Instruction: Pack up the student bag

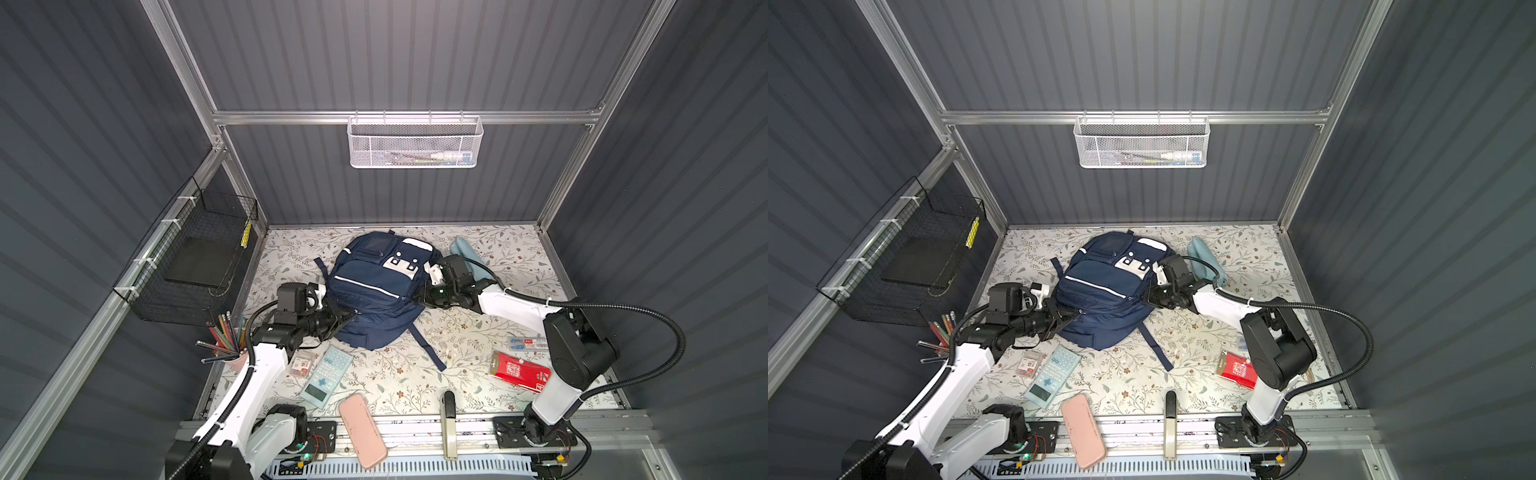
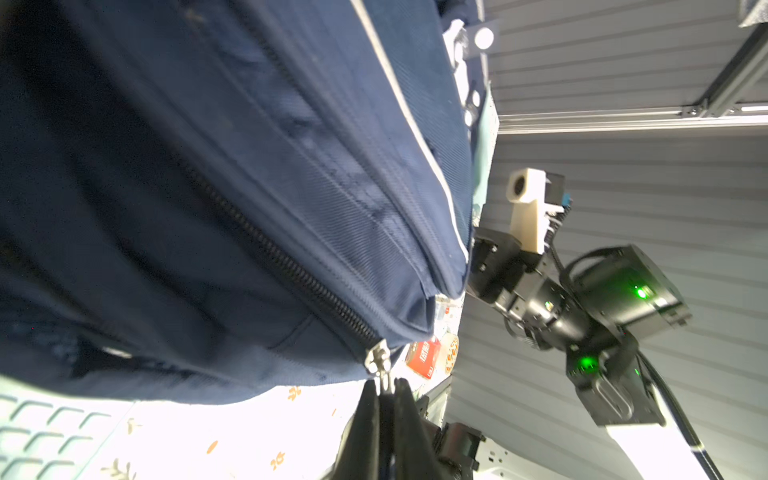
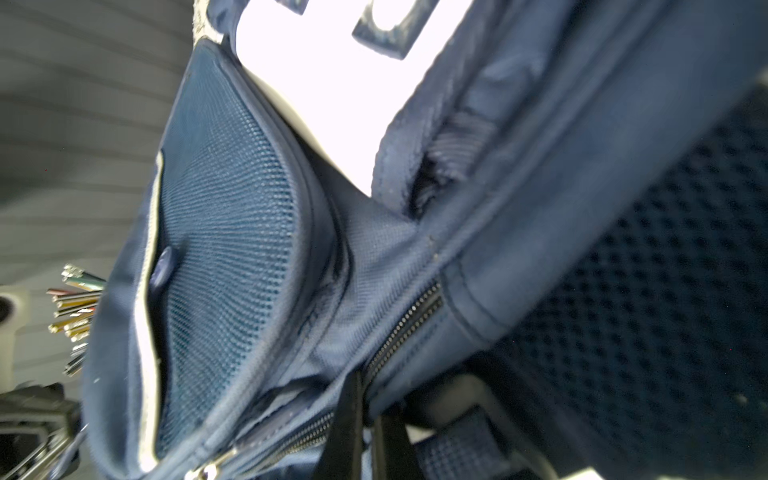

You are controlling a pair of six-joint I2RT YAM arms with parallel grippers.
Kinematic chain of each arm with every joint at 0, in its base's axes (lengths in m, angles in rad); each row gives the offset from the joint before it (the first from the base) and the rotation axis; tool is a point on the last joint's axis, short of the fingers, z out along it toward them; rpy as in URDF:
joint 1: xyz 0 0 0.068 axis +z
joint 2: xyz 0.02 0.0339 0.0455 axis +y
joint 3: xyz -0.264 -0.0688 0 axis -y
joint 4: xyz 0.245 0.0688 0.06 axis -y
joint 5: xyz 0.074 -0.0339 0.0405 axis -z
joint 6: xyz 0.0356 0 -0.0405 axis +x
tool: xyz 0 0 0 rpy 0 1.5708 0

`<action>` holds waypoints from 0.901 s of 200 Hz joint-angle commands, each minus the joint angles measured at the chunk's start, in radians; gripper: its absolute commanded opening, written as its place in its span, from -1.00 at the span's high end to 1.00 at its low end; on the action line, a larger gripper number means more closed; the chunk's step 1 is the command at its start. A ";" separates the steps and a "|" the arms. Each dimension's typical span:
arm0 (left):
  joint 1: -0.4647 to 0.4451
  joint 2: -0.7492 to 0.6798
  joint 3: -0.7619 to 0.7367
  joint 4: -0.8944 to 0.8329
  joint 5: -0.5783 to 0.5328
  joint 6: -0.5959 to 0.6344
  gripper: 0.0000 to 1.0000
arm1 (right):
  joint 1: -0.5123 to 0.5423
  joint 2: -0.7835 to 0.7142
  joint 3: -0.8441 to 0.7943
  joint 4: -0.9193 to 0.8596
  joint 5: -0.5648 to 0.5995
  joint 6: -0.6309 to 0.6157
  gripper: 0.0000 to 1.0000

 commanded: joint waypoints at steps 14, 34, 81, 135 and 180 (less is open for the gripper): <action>0.008 -0.067 0.033 -0.075 0.046 -0.007 1.00 | -0.110 0.070 0.070 -0.130 0.318 -0.063 0.84; -0.044 -0.064 -0.017 0.021 0.037 -0.059 1.00 | -0.099 0.026 0.071 -0.103 0.296 -0.110 0.22; -0.165 0.052 -0.063 0.255 -0.014 -0.151 1.00 | 0.112 -0.212 -0.096 0.004 0.421 -0.387 -0.40; -0.200 0.095 -0.026 0.267 -0.020 -0.145 1.00 | 0.329 -0.177 -0.087 0.096 0.442 -0.685 -0.36; -0.202 0.070 -0.051 0.233 -0.042 -0.137 1.00 | 0.341 -0.095 0.003 0.047 0.254 -0.724 -0.23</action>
